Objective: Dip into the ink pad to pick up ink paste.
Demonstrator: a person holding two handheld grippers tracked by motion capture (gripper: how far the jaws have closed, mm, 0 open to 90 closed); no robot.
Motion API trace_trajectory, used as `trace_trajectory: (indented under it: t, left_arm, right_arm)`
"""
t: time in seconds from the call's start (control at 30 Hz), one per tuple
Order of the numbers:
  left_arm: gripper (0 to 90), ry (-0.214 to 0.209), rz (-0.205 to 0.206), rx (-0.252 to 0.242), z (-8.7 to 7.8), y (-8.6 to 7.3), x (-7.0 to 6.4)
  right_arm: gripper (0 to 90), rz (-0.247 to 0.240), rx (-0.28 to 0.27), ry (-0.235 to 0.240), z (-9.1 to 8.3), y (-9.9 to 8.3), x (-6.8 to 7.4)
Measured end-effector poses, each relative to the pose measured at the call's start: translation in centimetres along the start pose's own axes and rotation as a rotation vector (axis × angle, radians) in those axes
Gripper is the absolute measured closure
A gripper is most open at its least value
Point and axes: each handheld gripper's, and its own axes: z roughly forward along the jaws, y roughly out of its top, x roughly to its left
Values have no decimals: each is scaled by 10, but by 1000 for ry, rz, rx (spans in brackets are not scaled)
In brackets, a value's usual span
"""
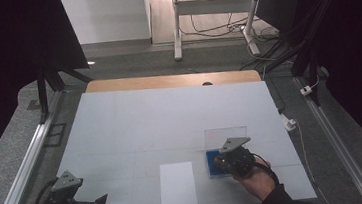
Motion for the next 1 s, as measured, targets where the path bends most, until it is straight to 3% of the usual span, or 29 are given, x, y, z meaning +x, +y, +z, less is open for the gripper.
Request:
trace_trajectory:
  t: [0.07,0.2,0.43,0.5,0.63,1.0]
  left_arm:
    - [5,0,1,1,0,0,0]
    - [5,-5,-1,-3,0,0,0]
    - [5,-6,-4,-5,0,0,1]
    - [5,-5,-5,-5,0,0,1]
    - [6,-6,-8,-5,0,0,1]
    - [6,-10,-7,-6,0,0,2]
  right_arm:
    - [817,-4,0,-8,0,0,2]
    - [817,89,-36,55,0,-5,-10]
    - [811,94,-45,81,-1,-5,-14]
    - [809,129,-71,90,-5,-6,-19]
    - [808,150,-116,85,-12,-7,-23]
    - [808,169,-129,60,-21,-11,-29]
